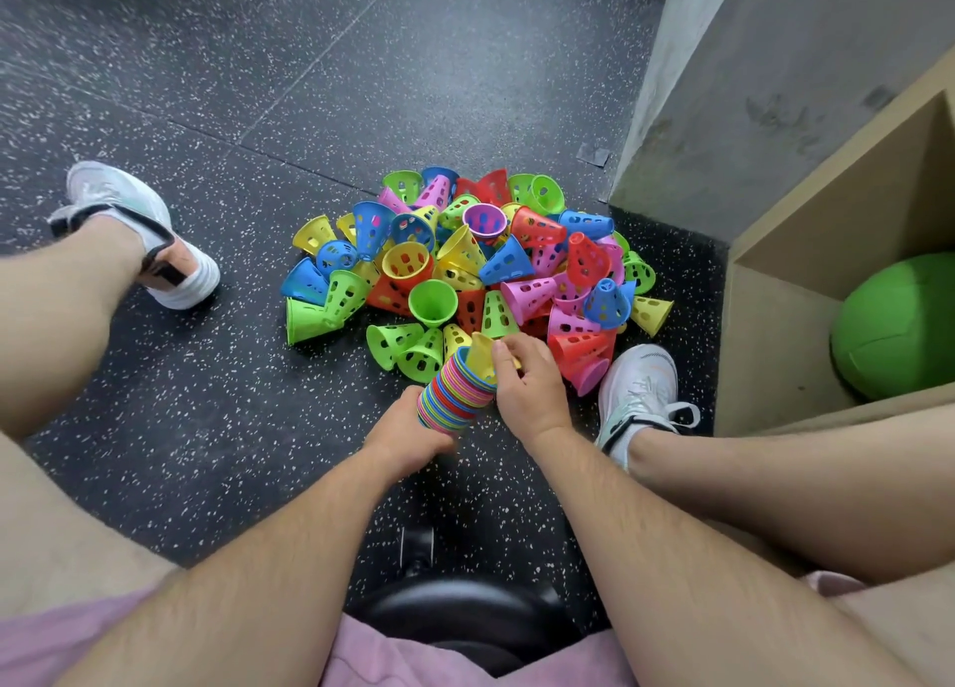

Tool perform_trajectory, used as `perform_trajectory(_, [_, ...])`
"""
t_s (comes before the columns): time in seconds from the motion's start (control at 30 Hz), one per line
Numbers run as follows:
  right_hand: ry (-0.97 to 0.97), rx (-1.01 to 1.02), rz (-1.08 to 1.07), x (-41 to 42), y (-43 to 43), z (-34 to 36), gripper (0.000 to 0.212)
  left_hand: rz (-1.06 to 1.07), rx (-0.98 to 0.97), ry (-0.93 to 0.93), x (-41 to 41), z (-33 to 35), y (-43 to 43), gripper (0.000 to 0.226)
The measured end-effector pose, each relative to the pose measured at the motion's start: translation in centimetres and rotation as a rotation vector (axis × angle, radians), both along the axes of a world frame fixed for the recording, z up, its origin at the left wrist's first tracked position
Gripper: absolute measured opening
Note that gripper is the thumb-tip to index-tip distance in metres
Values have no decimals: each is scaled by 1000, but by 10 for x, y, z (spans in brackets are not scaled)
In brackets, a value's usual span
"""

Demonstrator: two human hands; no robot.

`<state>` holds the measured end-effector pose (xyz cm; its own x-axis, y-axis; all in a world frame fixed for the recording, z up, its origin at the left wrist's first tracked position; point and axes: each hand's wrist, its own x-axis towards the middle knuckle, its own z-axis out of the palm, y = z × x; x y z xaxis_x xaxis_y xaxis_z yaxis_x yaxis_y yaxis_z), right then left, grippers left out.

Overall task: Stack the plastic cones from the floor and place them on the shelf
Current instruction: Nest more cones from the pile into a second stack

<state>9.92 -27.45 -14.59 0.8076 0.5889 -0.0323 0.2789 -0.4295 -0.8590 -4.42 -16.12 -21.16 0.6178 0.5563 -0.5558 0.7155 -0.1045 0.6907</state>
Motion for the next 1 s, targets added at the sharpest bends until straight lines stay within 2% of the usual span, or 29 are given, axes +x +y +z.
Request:
perform_trajectory(0.1, [73, -40, 44, -4, 4, 1, 22, 3, -16, -63, 7, 3, -1, 44])
perform_trajectory(0.2, [129, -68, -15, -4, 10, 0, 7, 68, -17, -97, 16, 15, -5, 55])
perform_trajectory(0.3, [156, -74, -23, -1, 12, 1, 8, 67, 0, -123, 23, 17, -5, 55])
perform_trajectory(0.4, [178, -83, -12, 0, 10, -1, 13, 78, 8, -139, 26, 13, -2, 76])
perform_trajectory(0.47, [188, -78, -24, 0, 8, -3, 13, 41, 42, -140, 27, 11, -2, 81])
perform_trajectory(0.53, [150, -38, -94, 1, 4, -5, 11, 7, 67, -140, 28, 11, -3, 79])
perform_trajectory(0.6, [89, -28, -274, 6, -2, -9, 11, -19, 95, -131, 30, 14, -5, 78])
perform_trajectory(0.7, [165, -222, -514, 18, -15, -22, 28, -53, 114, -120, 30, 13, -8, 71])
perform_trajectory(0.8, [318, -371, -617, 29, -18, -27, 45, -51, 115, -108, 29, 11, -7, 71])
perform_trajectory(0.93, [520, -349, -764, 36, -7, -43, 68, -40, 99, -123, 28, 7, -6, 73])
perform_trajectory(1.0, [581, -312, -793, 40, -5, -58, 66, -37, 90, -130, 28, 6, -6, 73])
